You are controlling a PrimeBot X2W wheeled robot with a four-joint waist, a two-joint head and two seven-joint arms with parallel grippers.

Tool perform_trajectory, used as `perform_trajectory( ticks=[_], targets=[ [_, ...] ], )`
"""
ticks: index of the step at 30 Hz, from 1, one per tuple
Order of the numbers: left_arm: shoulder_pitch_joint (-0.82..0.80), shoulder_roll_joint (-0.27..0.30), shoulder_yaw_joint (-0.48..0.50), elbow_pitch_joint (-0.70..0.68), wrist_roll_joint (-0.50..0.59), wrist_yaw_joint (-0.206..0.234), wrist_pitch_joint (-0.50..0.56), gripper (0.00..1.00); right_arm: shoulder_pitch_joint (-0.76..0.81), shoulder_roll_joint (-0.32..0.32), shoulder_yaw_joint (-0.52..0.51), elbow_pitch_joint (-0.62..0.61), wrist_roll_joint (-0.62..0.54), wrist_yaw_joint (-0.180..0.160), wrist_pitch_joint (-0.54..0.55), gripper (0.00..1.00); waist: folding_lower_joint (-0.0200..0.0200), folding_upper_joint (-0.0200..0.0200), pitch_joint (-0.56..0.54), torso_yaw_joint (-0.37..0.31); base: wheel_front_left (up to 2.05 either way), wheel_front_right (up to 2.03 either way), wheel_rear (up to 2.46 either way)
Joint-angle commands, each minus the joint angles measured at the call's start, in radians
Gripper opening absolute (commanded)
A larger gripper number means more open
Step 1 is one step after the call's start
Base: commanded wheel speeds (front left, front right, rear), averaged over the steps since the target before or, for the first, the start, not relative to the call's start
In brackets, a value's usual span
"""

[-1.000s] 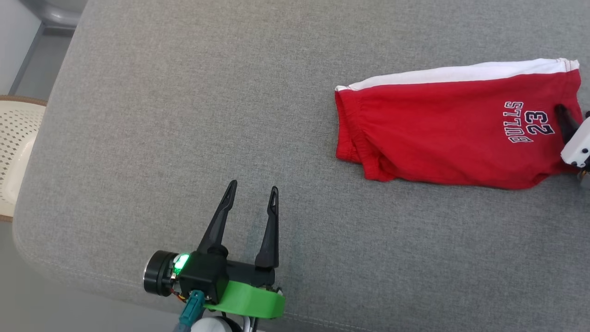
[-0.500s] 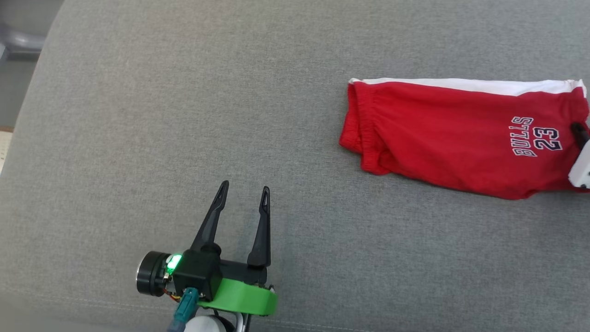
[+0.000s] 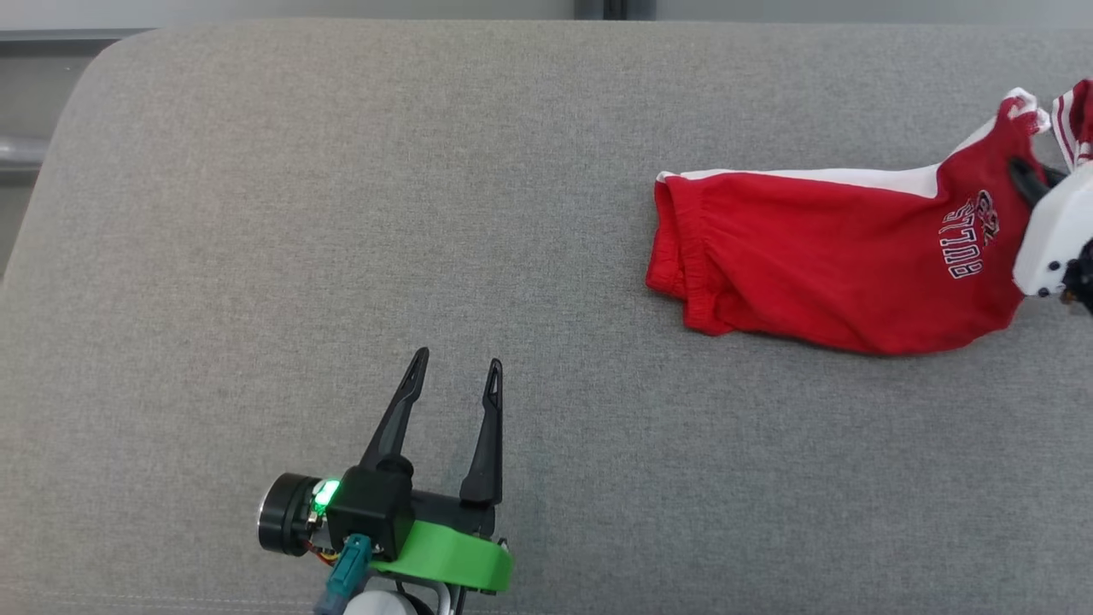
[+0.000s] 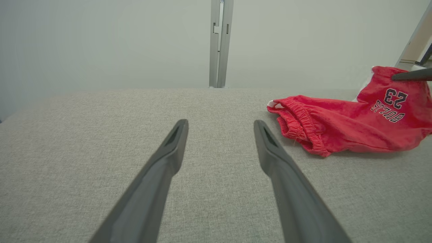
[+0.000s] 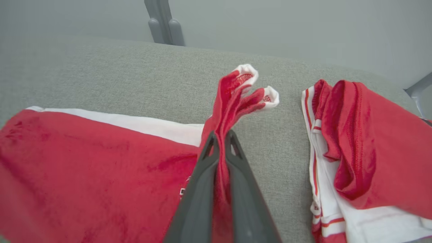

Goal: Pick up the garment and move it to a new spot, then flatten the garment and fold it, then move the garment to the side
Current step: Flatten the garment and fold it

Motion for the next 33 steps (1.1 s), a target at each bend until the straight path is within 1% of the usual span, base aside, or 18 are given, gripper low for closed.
perform_trajectory(
  ticks=[1,3,7,14,20,28,29,30,31,33],
  targets=[
    [0.014,0.002,0.000,0.001,-0.007,-0.002,0.000,1.00,-0.002,0.013,0.003,-0.018,-0.013,-0.001,0.013,0.00,0.0000,0.0000,-0.023,0.007,0.00,0.00,0.00],
    [0.022,0.002,-0.001,0.003,-0.015,0.002,0.000,1.00,0.008,0.051,0.000,-0.066,-0.037,-0.001,0.040,0.00,0.0000,0.0000,-0.040,0.022,0.00,0.00,0.00],
    [0.029,0.002,-0.006,0.005,-0.027,0.005,0.000,1.00,0.021,0.102,-0.008,-0.122,-0.072,-0.001,0.074,0.00,0.0000,0.0000,-0.053,0.044,0.00,0.00,0.00],
    [0.019,0.002,-0.025,-0.002,-0.044,0.013,0.000,1.00,0.030,0.204,-0.029,-0.176,-0.119,-0.001,0.114,0.00,0.0000,0.0000,-0.043,0.093,0.00,0.00,0.00],
    [0.005,0.002,-0.040,-0.003,-0.059,0.017,0.000,1.00,0.024,0.287,-0.037,-0.171,-0.146,-0.001,0.118,0.00,0.0000,0.0000,-0.019,0.126,0.00,0.00,0.00],
    [-0.016,0.002,-0.055,0.001,-0.065,0.023,0.000,1.00,0.006,0.393,-0.026,-0.099,-0.155,-0.001,0.102,0.00,0.0000,0.0000,0.016,0.145,0.00,0.00,0.00],
    [-0.019,0.002,-0.056,0.002,-0.065,0.023,0.000,1.00,0.006,0.406,-0.023,-0.092,-0.151,-0.001,0.099,0.09,0.0000,0.0000,0.017,0.144,0.00,0.00,0.00],
    [-0.021,0.002,-0.056,0.004,-0.065,0.023,0.000,1.00,0.006,0.421,-0.021,-0.089,-0.137,0.000,0.090,0.47,0.0000,0.0000,0.018,0.142,0.00,0.00,0.00],
    [-0.021,0.002,-0.055,0.006,-0.065,0.023,0.000,1.00,0.006,0.434,-0.018,-0.089,-0.125,0.000,0.083,1.00,0.0000,0.0000,0.017,0.139,0.00,0.00,0.00],
    [-0.019,0.002,-0.050,0.011,-0.060,0.021,0.000,1.00,0.008,0.447,-0.004,-0.106,-0.094,-0.001,0.060,1.00,0.0000,0.0000,0.011,0.127,0.00,0.00,0.00]
  ],
)
